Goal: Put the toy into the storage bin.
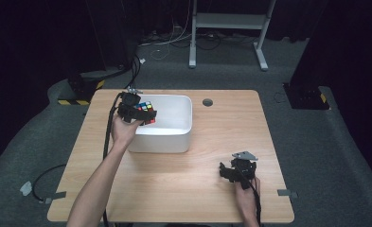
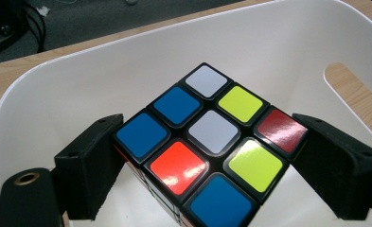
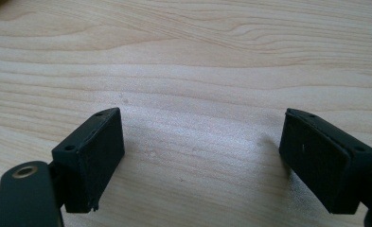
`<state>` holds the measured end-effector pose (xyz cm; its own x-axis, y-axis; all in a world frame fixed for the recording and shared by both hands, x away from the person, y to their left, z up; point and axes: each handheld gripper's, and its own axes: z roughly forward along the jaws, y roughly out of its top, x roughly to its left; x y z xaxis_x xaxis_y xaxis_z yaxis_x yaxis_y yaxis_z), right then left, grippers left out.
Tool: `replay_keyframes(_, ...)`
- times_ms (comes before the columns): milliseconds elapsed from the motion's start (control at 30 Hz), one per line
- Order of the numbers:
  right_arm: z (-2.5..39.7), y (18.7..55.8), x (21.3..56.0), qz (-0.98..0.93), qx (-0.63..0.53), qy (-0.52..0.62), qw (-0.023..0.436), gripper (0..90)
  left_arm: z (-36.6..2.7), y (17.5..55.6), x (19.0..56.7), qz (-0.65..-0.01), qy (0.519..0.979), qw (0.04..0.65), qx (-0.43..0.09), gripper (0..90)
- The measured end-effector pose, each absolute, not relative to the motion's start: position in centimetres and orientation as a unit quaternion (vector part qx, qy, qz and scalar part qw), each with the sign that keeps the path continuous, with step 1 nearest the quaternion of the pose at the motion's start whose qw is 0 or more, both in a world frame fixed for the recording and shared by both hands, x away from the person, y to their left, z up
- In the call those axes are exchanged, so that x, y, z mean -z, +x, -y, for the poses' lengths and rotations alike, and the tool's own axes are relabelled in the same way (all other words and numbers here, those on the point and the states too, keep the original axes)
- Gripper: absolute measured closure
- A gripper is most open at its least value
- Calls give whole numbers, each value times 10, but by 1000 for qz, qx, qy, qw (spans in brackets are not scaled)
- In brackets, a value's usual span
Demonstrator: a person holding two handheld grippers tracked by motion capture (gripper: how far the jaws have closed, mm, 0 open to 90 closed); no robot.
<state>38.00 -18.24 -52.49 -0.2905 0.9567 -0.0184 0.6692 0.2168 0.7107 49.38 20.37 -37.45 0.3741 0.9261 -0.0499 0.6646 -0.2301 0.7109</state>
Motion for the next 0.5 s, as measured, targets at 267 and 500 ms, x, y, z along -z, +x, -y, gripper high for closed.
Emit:
replay_keyframes(267,182,380,525,-743,-304,547,236,147,-205,487,375,-521,757,342,-194,139)
replay_keyframes(500,182,380,525,-743,-304,547,236,147,-208,481,374,-520,755,349,-195,139)
